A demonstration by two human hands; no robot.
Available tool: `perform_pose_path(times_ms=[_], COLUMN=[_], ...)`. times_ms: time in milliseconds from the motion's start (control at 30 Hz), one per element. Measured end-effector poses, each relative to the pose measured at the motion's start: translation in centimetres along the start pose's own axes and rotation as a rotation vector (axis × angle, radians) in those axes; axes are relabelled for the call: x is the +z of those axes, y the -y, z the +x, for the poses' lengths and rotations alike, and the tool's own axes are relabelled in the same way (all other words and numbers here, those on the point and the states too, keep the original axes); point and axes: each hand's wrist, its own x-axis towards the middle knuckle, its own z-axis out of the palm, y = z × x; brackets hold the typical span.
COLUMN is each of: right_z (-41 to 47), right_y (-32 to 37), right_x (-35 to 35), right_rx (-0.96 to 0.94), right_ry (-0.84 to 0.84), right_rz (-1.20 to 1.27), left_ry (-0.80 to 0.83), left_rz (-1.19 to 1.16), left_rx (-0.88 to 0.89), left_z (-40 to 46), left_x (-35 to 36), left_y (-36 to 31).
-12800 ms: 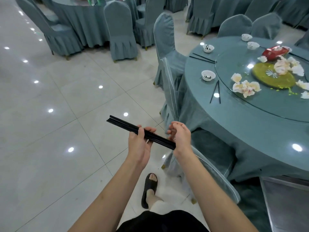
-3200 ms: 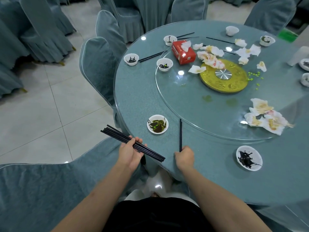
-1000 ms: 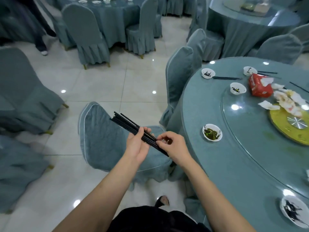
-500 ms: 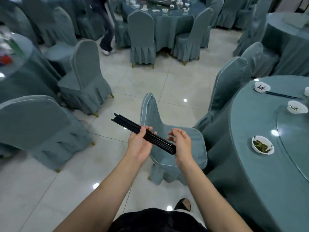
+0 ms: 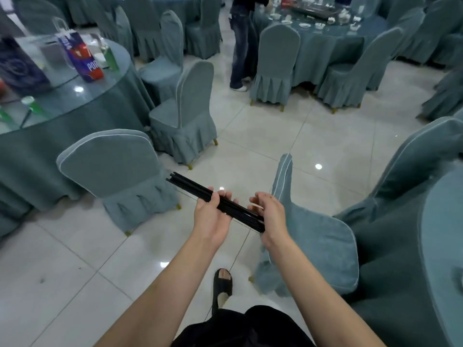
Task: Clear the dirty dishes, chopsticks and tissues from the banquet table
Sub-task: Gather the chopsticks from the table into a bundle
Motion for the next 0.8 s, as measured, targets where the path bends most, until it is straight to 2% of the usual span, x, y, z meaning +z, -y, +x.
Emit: perform_pose_path(times_ms=[167,400,567,800], right_z=[5.8,16.0,23.3,30.9], right_y=[-0.5,3.1,6.9,10.4], right_x=[7.6,17.0,19.6,18.8], right_rx=[0.061,0.087,0.078,0.082], right_ry=[0.073,0.146,0.126,0.006], right_rz=[-0.012,-0.012,0.016,0.108], left_ry=[-0.083,-0.155,-0.156,-0.146], left_rz=[0.000,-0.050,-0.081,0.023], left_rx=[0.107,0.169,0.133,0.038], left_z=[6.1,17.4,24.9,32.7], left_x=[-1.0,2.8,6.7,11.4], left_y=[-5.2,-11.8,-13.1,-11.4])
